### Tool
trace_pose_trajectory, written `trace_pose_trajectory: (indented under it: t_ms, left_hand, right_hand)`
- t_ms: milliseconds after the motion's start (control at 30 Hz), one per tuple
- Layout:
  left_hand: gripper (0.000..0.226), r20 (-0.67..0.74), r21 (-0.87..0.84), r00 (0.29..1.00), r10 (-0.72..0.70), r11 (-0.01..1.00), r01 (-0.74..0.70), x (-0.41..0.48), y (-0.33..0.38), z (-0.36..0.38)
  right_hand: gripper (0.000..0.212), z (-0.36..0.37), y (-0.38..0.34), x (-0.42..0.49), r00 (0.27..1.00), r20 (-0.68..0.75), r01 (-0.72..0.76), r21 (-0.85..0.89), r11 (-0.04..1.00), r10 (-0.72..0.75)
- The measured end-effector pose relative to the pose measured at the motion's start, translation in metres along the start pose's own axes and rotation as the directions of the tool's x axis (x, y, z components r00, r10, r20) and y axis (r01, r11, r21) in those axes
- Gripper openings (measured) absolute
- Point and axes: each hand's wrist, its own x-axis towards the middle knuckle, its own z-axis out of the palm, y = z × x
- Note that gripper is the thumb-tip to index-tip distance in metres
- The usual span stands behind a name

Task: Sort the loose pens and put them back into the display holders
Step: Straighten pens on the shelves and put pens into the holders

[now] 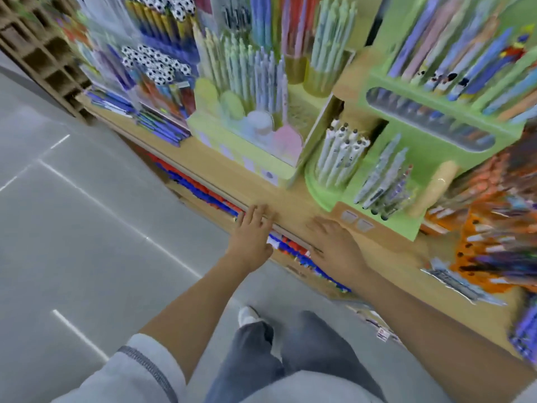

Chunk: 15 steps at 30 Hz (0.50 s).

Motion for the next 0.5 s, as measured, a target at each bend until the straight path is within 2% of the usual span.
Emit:
trace_pose_trajectory:
  t_ms: [67, 133, 233, 333, 500]
  left_hand:
    - [0.067, -0.004, -0.001, 1.0, 0.03, 1.0, -0.03, 0.006, -0.023, -0.004]
    - [0.06, -0.071, -0.039, 0.993, 0.093, 0.995, -0.096, 0.012, -0.04, -0.008]
    - [0.047, -0.174, -0.174, 0.978, 0.117, 0.974, -0.147, 0.021, -0.06, -0.017]
    - [0.041, -0.295, -0.261, 0.955, 0.023, 0.96, -0.104, 0.033, -0.096, -0.021]
    - [0.051, -0.315, -0.345, 0.929, -0.193, 0.936, 0.077, 0.042, -0.168, -0.042]
  right_hand:
    - [0.042, 0.003, -0.009, 0.017, 0.998, -0.025, -0.051, -0.042, 0.998, 0.05]
    - [0.035, 0.0, -0.021, 0.037, 0.991, -0.079, -0.109, 0.012, 0.994, 0.11]
    - [0.031, -0.003, -0.041, 0.073, 0.992, -0.117, -0.042, 0.076, 0.996, 0.051]
    - [0.033, -0.006, -0.064, 0.117, 0.992, -0.091, 0.103, 0.12, 0.987, -0.092]
    - [0.049, -0.005, -0.104, 0.188, 0.975, -0.013, 0.222, 0.122, 0.967, -0.222]
